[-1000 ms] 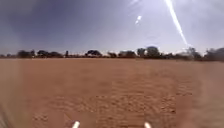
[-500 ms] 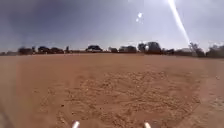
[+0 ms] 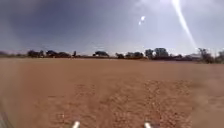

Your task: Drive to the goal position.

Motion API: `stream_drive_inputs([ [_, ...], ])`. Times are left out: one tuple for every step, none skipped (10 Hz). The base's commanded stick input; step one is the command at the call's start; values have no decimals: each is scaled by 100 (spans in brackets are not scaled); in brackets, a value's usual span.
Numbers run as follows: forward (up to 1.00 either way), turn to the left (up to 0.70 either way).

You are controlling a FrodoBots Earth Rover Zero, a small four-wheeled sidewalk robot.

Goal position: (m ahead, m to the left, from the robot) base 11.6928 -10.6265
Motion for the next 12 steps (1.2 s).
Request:
stream_drive_inputs([
  [100,11],
  [100,0],
  [100,0],
  [100,0],
  [100,0],
  [100,0],
  [100,0],
  [100,0],
  [100,0],
  [100,0],
  [100,-27],
  [100,-27],
])
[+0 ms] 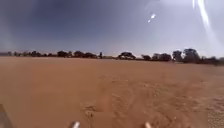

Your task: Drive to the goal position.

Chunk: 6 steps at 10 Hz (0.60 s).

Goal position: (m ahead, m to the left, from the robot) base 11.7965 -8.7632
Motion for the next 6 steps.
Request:
stream_drive_inputs([
  [100,-27],
  [100,-27],
  [100,-27],
  [100,-27],
  [100,-27],
  [100,-27],
])
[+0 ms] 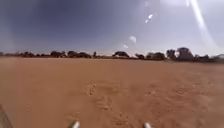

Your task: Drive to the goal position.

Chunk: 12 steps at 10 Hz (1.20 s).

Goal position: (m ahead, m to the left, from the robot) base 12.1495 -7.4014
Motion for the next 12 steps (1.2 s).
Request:
stream_drive_inputs([
  [100,-27],
  [100,-27],
  [100,-27],
  [100,-27],
  [100,-27],
  [100,-27],
  [100,0],
  [100,0],
  [100,0],
  [100,0],
  [100,0],
  [100,0],
])
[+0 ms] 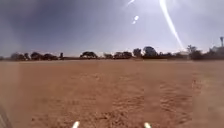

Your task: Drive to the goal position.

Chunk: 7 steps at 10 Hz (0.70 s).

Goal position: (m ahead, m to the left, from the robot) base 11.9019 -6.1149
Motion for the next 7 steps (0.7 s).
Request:
stream_drive_inputs([
  [100,0],
  [100,0],
  [100,0],
  [100,0],
  [100,0],
  [100,0],
  [100,0],
])
